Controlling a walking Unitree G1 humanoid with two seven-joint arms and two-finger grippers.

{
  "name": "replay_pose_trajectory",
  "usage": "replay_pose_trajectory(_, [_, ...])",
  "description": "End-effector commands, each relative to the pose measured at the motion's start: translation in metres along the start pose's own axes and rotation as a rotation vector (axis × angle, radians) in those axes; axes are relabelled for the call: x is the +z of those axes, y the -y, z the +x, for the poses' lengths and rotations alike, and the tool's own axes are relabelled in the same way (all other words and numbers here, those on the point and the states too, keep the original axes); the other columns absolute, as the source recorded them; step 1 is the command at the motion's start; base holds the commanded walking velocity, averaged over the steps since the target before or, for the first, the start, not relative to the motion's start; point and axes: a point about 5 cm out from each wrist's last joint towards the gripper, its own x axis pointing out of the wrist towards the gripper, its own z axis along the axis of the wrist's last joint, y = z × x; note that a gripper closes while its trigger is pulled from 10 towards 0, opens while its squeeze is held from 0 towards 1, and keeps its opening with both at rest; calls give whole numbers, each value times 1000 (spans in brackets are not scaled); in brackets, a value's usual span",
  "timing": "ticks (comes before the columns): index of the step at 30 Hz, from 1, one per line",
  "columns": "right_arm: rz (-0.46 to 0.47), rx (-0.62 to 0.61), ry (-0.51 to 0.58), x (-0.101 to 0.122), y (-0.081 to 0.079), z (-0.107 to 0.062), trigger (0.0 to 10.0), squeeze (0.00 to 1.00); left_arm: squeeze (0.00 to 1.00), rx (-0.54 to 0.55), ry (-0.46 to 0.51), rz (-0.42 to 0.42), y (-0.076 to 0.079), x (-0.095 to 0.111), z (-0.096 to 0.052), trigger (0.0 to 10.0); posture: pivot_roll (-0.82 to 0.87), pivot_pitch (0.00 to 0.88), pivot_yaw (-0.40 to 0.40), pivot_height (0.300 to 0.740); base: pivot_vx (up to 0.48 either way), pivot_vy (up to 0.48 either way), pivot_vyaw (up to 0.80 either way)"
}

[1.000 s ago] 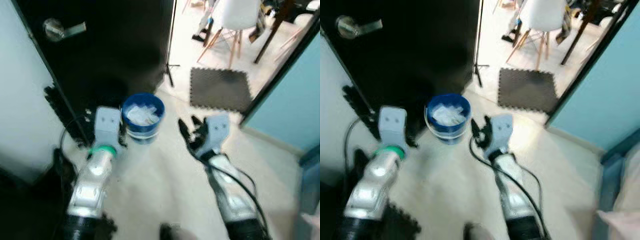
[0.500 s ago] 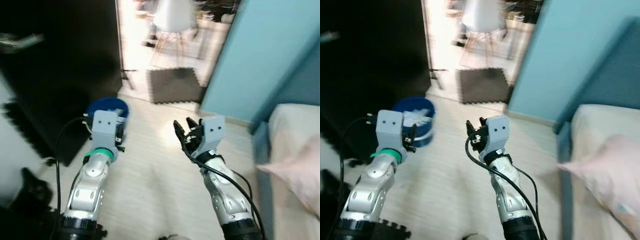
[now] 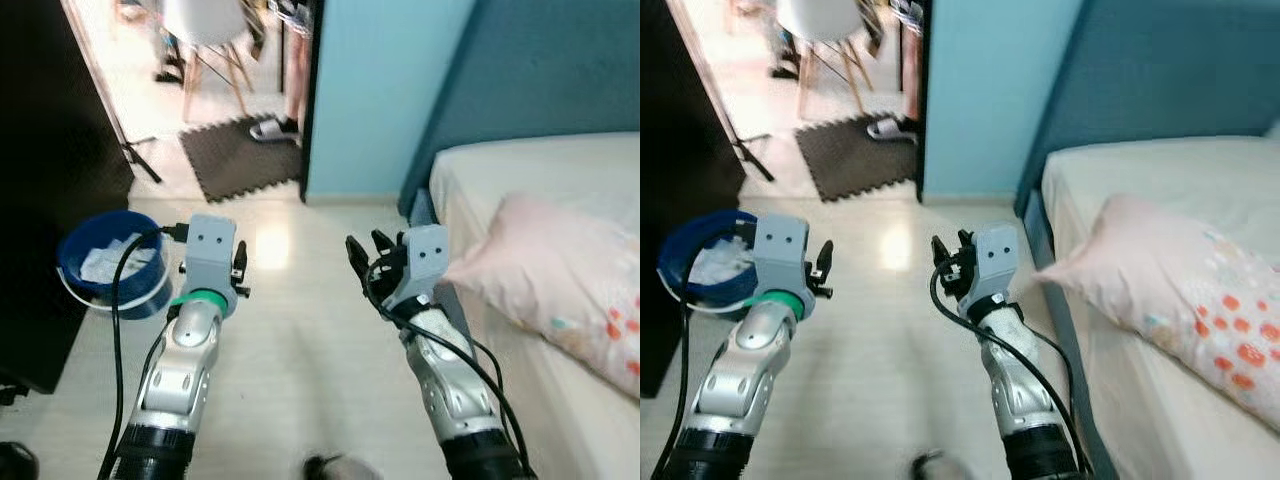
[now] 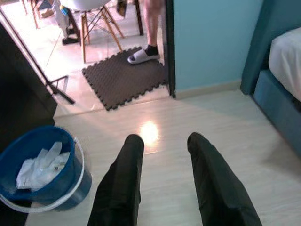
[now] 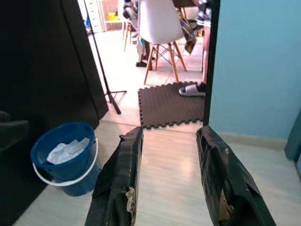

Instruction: Clean up the room

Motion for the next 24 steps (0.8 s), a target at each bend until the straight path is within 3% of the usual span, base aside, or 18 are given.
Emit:
replay_pose_trajectory(1, [4, -12, -6, -2, 4, -2, 10000, 0, 0, -6, 10, 0, 2, 1, 0, 10000, -69, 6, 40, 740, 0, 0, -800])
replay_pose_trajectory(5, [-1, -15, -1, -1, 4, -1, 10000, 0, 0, 0, 38, 13, 2, 3, 1, 10000, -69, 5, 42, 740, 127, 0, -800])
replay_pose_trajectory(24, [-7, -17, -1, -2, 4, -1, 10000, 0, 0, -2, 49, 20, 4, 5, 2, 10000, -70, 15, 44, 740, 464, 0, 0])
